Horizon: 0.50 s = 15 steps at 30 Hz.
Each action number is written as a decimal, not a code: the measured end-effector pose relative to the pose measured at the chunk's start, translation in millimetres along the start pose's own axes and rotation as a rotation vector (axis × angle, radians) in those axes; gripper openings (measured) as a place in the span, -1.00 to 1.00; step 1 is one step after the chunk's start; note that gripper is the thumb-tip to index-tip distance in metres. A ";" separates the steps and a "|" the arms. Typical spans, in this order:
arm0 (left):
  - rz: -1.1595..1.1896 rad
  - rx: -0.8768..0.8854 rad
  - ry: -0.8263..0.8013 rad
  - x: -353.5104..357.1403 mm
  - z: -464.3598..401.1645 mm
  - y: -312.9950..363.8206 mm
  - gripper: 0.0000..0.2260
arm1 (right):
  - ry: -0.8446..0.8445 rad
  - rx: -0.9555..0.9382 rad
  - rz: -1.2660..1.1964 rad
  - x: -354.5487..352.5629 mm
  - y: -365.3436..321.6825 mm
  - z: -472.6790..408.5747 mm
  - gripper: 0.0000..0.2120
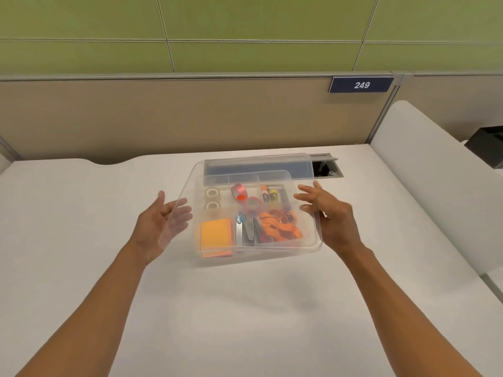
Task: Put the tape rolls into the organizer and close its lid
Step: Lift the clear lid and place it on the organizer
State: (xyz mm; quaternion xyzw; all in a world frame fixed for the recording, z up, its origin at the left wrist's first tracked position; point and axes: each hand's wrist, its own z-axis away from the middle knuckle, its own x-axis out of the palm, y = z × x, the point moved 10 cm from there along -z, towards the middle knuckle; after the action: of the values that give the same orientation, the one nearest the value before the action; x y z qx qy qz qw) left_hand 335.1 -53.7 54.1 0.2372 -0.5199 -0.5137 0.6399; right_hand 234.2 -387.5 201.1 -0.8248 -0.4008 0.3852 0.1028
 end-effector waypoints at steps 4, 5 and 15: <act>-0.005 0.090 0.068 -14.5 3.2 -6.0 -0.67 | 0.012 0.136 0.078 5.6 20.6 10.3 -0.85; -0.010 0.108 0.088 -17.4 4.2 -7.9 -0.70 | 0.022 0.187 0.072 5.8 27.8 13.1 -0.81; -0.220 0.245 0.278 -12.3 12.1 -28.9 -0.70 | 0.144 0.997 -0.733 36.7 123.9 75.7 -0.69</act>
State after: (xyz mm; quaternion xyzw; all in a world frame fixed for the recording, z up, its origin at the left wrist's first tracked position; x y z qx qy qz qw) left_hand 313.1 -50.2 28.8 0.4370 -0.4563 -0.4757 0.6120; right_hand 266.0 -452.3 69.9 -0.5102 -0.4218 0.4092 0.6279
